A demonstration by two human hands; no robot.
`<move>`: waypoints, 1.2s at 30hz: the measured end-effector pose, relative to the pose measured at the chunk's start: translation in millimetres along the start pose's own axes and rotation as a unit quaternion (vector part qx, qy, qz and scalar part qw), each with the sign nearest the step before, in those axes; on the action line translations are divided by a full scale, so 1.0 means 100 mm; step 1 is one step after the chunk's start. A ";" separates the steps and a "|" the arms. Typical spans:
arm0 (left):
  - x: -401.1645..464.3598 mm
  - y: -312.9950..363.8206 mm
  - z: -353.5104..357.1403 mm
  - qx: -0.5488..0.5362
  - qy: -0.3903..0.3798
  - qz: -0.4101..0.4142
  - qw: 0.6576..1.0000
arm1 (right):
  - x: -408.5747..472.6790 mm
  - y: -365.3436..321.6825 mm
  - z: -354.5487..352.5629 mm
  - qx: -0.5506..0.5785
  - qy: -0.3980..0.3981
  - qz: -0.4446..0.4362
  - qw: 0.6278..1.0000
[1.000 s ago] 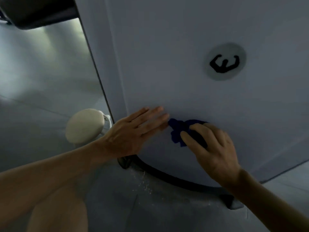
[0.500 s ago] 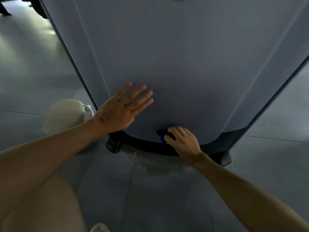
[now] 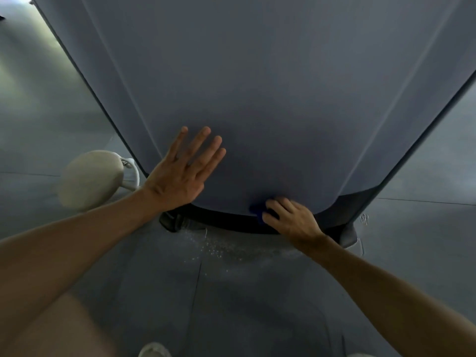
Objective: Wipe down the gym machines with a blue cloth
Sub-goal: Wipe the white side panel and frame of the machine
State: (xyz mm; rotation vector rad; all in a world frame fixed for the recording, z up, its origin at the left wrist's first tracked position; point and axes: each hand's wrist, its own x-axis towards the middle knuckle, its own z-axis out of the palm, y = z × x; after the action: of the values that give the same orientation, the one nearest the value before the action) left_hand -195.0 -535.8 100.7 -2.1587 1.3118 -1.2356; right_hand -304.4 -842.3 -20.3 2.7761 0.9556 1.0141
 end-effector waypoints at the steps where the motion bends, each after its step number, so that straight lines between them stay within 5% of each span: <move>1: 0.00 0.03 0.04 0.002 0.000 -0.005 1.000 | -0.06 -0.02 0.04 0.012 -0.026 0.012 1.000; 3: 0.00 0.08 0.08 0.000 -0.010 -0.021 1.000 | 0.05 0.00 -0.06 0.028 -0.015 0.027 0.999; 6: -0.01 0.14 0.14 -0.015 -0.035 -0.039 0.999 | 0.49 0.23 -0.53 -0.018 0.111 0.026 0.993; 10: 0.00 0.25 0.15 -0.042 -0.053 -0.071 0.995 | 0.94 0.56 -1.06 -0.028 0.240 0.163 0.957; 13: 0.00 0.32 0.12 -0.052 -0.079 -0.080 0.992 | 0.80 0.46 -0.93 0.006 0.196 0.186 0.963; 17: 0.03 0.34 0.00 -0.052 -0.094 -0.073 0.992 | 0.06 0.21 -0.26 0.007 -0.014 -0.015 1.000; 20: 0.04 0.30 -0.07 -0.046 -0.104 -0.050 0.992 | -0.07 0.14 -0.19 0.043 -0.082 0.016 0.996; 25: -0.02 0.25 -0.02 -0.039 -0.097 -0.041 0.994 | 0.51 0.45 -0.70 -0.065 0.143 -0.005 0.988; 28: -0.01 0.23 0.13 -0.027 -0.055 -0.031 0.998 | 0.65 0.59 -0.89 -0.090 0.208 0.127 0.966; 30: -0.03 0.25 0.17 -0.021 -0.039 -0.036 0.998 | 0.55 0.48 -0.82 -0.035 0.167 0.181 0.969; 33: -0.03 0.26 0.18 -0.003 -0.022 -0.038 0.999 | -0.07 0.28 -0.32 -0.048 0.038 0.061 0.996; 36: -0.02 0.30 0.10 -0.027 -0.042 -0.047 0.998 | -0.46 0.14 -0.09 0.000 -0.118 0.074 0.990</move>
State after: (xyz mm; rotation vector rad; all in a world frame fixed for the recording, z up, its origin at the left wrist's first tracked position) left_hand -203.7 -551.5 74.2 -2.3069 1.2352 -1.1414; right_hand -329.5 -880.9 -36.5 2.9177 0.7299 0.6765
